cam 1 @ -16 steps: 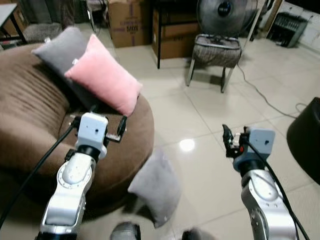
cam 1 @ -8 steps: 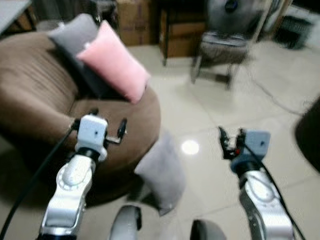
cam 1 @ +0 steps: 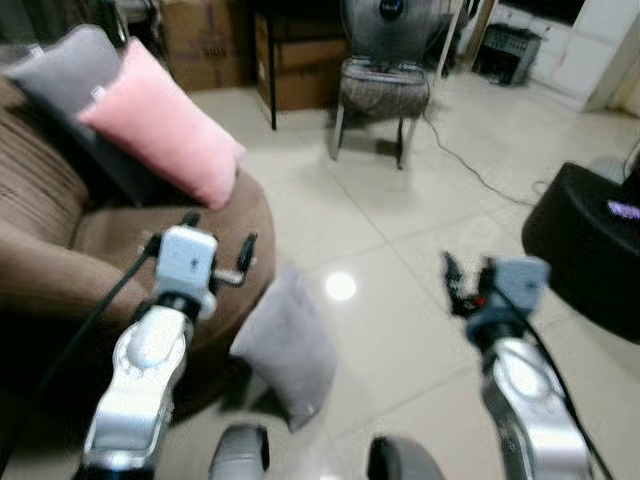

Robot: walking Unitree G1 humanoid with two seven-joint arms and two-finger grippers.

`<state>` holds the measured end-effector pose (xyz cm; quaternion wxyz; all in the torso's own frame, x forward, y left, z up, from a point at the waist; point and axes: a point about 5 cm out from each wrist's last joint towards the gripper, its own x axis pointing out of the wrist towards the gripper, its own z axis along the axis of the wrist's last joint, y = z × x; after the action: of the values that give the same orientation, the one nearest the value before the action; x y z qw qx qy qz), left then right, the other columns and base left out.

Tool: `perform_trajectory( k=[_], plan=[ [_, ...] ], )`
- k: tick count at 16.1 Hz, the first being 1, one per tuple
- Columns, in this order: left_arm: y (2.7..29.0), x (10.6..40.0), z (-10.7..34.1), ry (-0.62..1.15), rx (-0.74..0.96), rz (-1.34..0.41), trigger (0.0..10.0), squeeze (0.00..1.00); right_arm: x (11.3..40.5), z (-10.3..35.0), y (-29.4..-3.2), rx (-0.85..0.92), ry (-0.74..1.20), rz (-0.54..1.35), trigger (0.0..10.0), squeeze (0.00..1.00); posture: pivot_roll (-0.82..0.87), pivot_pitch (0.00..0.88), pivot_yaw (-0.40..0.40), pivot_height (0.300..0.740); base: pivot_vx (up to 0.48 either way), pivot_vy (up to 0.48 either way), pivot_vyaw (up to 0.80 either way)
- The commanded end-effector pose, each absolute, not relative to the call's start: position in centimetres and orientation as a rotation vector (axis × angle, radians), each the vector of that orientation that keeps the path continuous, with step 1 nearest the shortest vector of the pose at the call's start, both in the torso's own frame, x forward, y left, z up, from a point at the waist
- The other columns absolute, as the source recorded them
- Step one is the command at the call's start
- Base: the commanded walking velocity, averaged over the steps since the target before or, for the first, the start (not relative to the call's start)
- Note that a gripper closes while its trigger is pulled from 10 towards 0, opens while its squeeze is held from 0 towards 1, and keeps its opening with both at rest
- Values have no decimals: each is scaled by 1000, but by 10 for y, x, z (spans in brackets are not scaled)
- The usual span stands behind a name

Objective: Move the pillow to the sofa from floor

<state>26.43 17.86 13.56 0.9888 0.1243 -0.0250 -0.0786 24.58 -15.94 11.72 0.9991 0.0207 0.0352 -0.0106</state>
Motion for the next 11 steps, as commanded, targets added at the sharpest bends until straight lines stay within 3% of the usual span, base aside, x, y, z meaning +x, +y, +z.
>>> perform_trajectory(
  k=[1, 11],
  plan=[
    [174, 265, 137, -54, 244, -171, 10000, 0, 245, 117, -167, 45, 70, -39, 10000, 0, 63, 0, -21, 653, 285, 0, 0],
    [174, 268, 138, -58, 246, -174, 10000, 0, 248, 117, -167, 51, 65, -39, 10000, 0, 65, 0, -19, 653, 288, 0, 0]
  ],
)
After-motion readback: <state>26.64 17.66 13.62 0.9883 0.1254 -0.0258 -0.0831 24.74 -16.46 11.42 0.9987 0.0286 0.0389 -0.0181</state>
